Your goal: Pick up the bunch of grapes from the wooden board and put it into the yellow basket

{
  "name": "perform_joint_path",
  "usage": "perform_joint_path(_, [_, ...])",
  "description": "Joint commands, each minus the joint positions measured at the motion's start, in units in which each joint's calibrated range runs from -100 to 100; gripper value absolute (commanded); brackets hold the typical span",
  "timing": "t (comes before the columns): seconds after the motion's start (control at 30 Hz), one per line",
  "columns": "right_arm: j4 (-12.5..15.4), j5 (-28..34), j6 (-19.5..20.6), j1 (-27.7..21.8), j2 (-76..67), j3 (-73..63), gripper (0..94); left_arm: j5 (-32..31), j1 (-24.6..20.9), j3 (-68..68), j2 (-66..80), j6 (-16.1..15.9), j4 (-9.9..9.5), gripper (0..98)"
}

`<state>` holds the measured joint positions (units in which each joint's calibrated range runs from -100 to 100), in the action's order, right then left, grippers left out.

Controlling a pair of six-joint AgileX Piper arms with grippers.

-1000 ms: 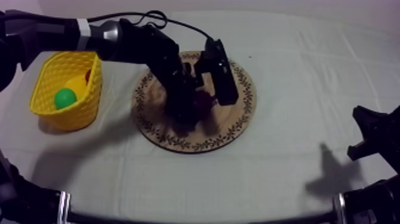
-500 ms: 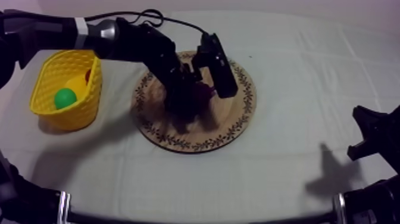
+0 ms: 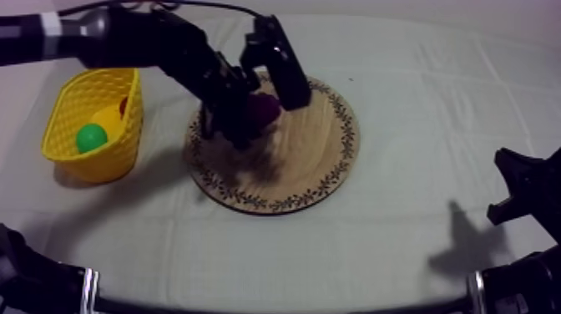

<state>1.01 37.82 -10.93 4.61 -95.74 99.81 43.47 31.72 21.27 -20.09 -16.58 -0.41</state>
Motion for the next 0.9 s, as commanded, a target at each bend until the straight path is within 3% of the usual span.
perform_joint_path(0.0, [0.0,0.0,0.0,0.0,0.0,0.0,0.4,1.6,-0.4,2.8,5.8,0.2,0.02,48.1])
perform_joint_path(0.23, [0.0,0.0,0.0,0.0,0.0,0.0,0.4,5.5,-3.4,11.6,18.7,2.1,-0.26,47.1])
perform_joint_path(0.47, [0.0,0.0,0.0,0.0,0.0,0.0,0.4,8.8,-9.5,12.3,27.0,7.3,-1.89,48.2])
perform_joint_path(0.87, [0.0,0.0,0.0,0.0,0.0,0.0,0.4,8.7,-19.5,6.3,29.0,18.2,-9.81,44.4])
